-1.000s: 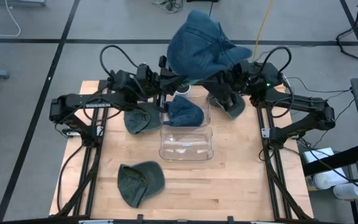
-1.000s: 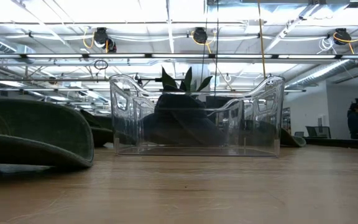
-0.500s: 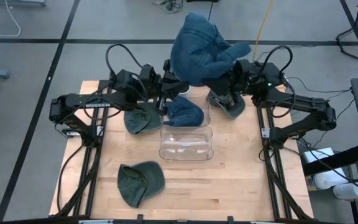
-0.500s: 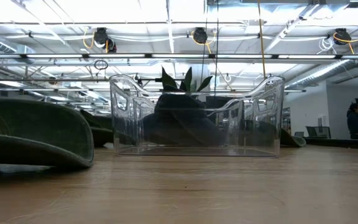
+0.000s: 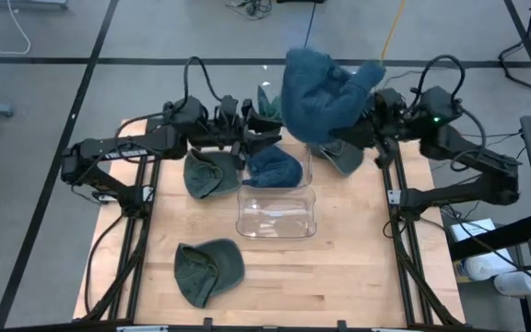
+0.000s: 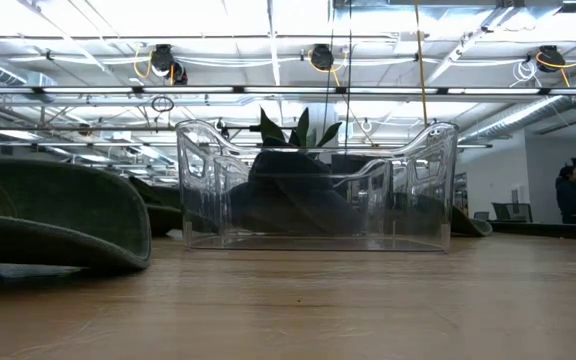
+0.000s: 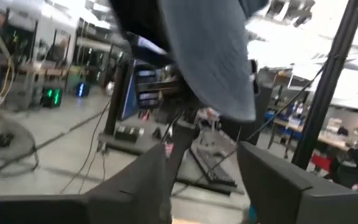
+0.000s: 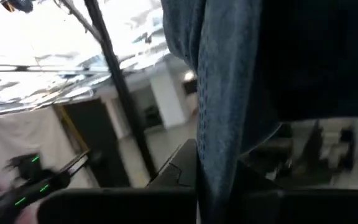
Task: Pick & Place hat
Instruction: Put the blue cap into the top transparent bin
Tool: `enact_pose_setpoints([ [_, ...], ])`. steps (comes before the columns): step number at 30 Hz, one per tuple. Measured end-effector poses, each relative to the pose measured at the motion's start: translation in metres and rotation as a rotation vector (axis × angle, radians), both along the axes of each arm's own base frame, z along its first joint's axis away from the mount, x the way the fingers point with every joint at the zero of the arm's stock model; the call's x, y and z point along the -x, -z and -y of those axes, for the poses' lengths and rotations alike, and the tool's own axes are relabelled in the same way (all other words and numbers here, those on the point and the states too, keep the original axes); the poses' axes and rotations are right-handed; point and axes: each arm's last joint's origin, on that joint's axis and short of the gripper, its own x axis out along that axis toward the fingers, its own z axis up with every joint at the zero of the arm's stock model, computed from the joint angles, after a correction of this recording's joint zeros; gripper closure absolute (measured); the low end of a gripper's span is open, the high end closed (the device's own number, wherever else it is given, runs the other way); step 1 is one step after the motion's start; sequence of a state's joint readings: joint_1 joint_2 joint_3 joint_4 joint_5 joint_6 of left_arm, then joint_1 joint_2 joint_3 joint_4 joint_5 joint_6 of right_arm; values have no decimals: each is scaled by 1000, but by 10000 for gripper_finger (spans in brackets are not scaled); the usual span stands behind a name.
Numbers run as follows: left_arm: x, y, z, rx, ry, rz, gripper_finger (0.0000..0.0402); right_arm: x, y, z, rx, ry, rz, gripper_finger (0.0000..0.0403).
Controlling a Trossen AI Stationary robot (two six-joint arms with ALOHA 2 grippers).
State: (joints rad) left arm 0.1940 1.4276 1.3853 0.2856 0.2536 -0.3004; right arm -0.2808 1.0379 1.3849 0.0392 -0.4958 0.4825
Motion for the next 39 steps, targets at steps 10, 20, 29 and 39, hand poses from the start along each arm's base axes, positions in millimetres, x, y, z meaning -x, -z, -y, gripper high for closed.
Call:
enact_pose_setpoints([
  [10,31,-14,6,44,19,-60,125,8,24,-2,-135,-176,-307,402],
  [20,54,-6,-1,240,83,-278,108,-6,39,-3,-209,-448,-458,403],
  [29,53,-5,-2,367,160,-305,108,-31,54,-8,-235,-639,-549,403],
  [39,52,5,-6,455,140,-394,108,-61,73,-12,-265,-686,-624,403],
])
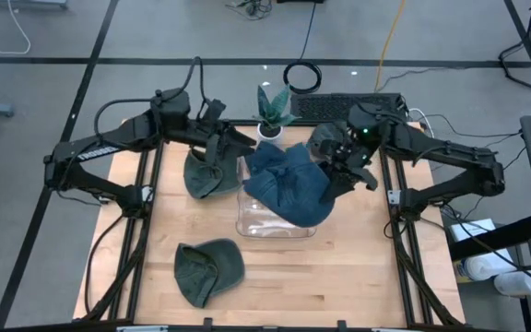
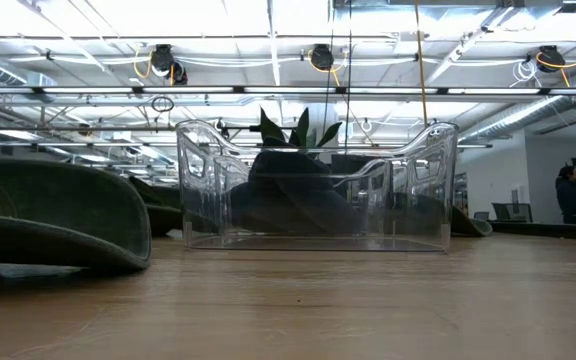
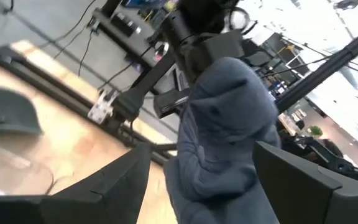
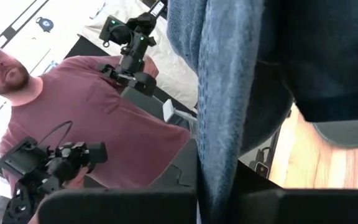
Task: Pick & Place hat
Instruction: Put the blue cap into the top transparent bin
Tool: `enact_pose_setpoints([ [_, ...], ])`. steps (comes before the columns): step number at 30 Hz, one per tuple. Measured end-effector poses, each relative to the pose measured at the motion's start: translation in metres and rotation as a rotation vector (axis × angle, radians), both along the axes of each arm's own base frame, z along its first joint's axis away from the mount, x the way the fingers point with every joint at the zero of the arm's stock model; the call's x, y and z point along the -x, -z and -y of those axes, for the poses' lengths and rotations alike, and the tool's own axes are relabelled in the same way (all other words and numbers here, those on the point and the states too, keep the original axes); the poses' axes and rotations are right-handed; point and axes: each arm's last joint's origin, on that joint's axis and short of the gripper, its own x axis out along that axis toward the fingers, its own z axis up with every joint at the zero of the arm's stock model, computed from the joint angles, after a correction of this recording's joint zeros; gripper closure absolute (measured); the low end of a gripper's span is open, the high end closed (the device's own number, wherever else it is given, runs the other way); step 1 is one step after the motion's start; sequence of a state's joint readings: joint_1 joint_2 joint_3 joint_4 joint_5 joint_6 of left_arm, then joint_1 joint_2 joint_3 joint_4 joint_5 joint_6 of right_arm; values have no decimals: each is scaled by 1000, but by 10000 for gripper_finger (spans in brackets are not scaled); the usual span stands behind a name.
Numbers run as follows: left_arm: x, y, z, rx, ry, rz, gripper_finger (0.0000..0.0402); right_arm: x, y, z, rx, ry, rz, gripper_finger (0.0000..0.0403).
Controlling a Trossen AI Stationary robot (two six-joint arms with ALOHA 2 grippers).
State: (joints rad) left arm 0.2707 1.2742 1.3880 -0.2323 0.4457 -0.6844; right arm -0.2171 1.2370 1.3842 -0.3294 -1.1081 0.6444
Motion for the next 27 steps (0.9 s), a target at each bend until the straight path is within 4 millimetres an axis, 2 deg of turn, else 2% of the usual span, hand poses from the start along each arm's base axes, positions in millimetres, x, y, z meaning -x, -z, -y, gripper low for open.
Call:
enact_pose_setpoints([
  [7,-9,10,0,75,40,-66,108,-17,6,-1,-6,-38,19,403],
  [14,-27,24,0,123,98,-110,108,-30,12,-3,-9,-62,31,403],
  [21,-44,37,9,168,205,-152,108,-33,15,-3,-8,-79,30,403],
  [27,-46,38,20,171,274,-156,108,-33,15,-1,-3,-75,37,403],
])
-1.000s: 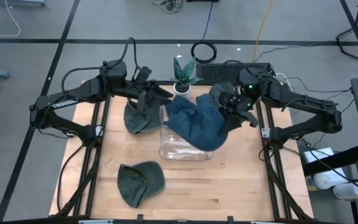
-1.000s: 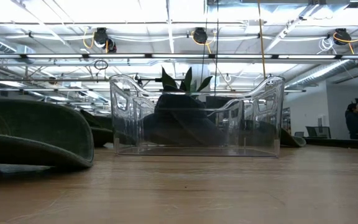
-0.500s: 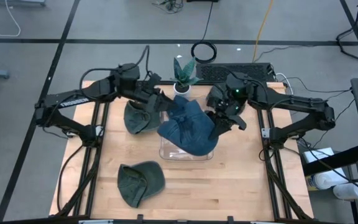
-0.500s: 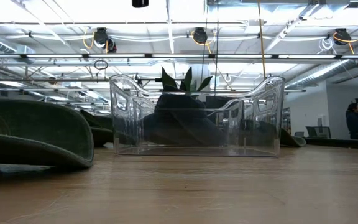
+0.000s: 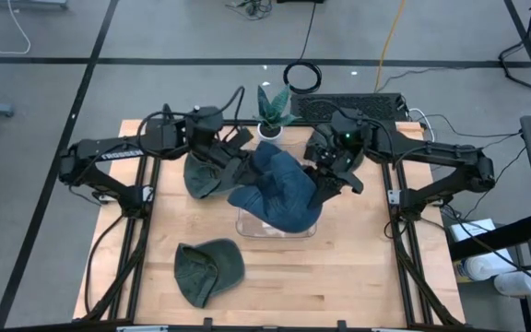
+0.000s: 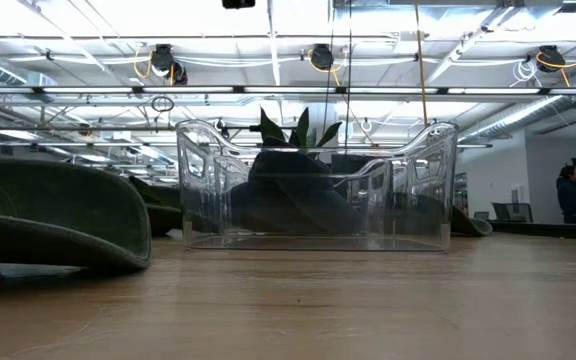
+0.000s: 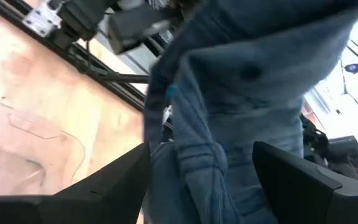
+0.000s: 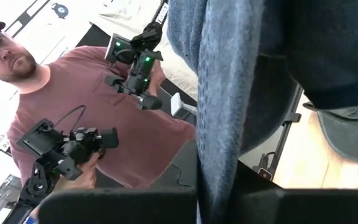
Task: Pick & Place hat
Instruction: Put the blue cap into the top transparent bin
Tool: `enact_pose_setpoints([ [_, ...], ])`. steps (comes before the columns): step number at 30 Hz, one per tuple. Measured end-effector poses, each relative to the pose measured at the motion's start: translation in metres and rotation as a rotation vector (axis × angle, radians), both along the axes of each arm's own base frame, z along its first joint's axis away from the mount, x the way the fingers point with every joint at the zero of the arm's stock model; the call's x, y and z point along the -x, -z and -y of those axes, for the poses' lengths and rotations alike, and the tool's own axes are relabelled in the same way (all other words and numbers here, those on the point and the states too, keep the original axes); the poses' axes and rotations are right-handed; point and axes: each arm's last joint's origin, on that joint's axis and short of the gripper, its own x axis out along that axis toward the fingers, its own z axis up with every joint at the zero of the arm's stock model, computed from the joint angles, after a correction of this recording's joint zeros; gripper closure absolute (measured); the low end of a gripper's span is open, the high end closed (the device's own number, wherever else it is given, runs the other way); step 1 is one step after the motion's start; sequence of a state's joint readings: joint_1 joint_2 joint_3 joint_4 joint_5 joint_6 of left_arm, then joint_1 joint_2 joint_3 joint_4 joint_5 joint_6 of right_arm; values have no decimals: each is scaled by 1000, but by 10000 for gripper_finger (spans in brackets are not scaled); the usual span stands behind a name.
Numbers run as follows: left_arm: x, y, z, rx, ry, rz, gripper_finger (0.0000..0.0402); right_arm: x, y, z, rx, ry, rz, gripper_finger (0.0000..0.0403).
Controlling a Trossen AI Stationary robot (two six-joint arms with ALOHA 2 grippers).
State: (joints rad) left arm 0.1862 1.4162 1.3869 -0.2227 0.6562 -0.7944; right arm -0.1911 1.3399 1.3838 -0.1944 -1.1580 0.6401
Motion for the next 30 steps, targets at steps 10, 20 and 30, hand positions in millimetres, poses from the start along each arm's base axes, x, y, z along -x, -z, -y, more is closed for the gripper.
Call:
enact_pose_setpoints([
  [10,-2,-10,8,50,80,78,230,0,0,4,10,14,10,403],
  [20,5,-33,-1,159,139,206,370,2,2,15,5,59,-15,403],
  [30,20,-48,-5,158,129,266,374,5,3,38,36,210,-5,403],
])
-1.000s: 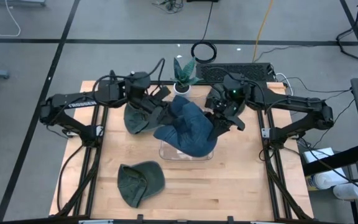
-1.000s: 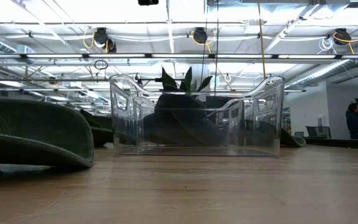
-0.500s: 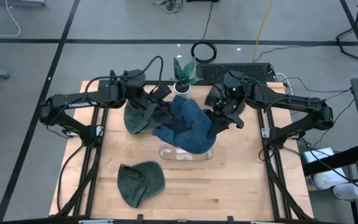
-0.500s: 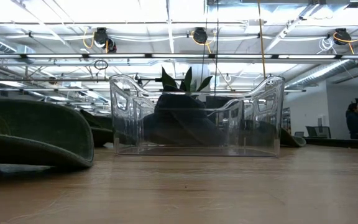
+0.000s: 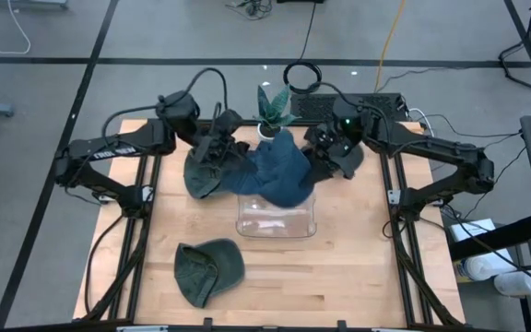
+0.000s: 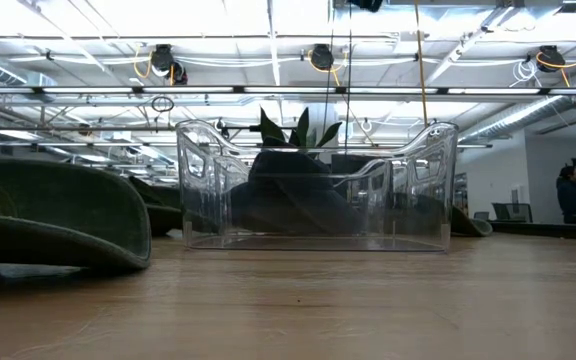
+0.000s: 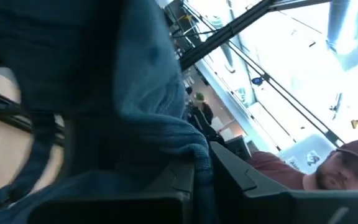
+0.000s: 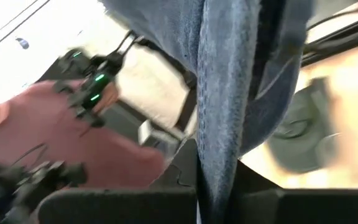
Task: Pick & Place hat
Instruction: Put the blue cap into the top transparent bin
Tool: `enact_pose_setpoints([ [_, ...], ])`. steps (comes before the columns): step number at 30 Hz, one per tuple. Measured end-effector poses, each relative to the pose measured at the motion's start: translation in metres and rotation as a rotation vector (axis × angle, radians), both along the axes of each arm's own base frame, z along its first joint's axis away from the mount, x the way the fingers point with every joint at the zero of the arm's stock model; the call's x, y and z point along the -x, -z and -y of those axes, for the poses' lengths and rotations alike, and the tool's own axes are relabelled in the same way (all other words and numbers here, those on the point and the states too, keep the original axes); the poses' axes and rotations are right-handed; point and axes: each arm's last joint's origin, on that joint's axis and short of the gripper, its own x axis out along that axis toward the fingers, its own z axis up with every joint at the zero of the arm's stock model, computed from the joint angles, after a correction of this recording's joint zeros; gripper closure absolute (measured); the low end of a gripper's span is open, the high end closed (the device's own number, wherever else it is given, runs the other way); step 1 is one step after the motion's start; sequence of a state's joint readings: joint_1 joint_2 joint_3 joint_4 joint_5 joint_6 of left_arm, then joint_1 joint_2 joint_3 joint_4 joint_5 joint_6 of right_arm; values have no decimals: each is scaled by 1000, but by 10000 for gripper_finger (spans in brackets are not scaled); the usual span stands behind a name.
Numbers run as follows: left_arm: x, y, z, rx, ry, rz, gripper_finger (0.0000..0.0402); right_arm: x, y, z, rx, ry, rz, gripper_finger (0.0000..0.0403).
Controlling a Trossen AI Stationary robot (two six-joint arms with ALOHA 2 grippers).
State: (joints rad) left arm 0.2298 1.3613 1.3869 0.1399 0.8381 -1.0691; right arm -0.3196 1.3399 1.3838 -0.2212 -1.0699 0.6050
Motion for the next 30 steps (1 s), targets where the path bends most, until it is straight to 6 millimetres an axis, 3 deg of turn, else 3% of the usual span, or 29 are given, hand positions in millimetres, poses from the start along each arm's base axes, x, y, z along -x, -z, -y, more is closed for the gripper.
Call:
enact_pose_setpoints([
  [7,8,-6,-8,-75,-85,72,374,4,-1,20,46,114,36,398],
  [15,18,-11,-26,-116,-171,117,374,4,-11,26,91,133,155,386],
  [18,23,-14,-31,-115,-193,127,374,5,-18,25,115,135,223,353],
  [24,49,-31,-39,-146,-258,202,374,17,-39,24,183,232,373,248],
  [30,88,-52,-40,-196,-351,297,374,34,-49,40,170,507,359,172],
])
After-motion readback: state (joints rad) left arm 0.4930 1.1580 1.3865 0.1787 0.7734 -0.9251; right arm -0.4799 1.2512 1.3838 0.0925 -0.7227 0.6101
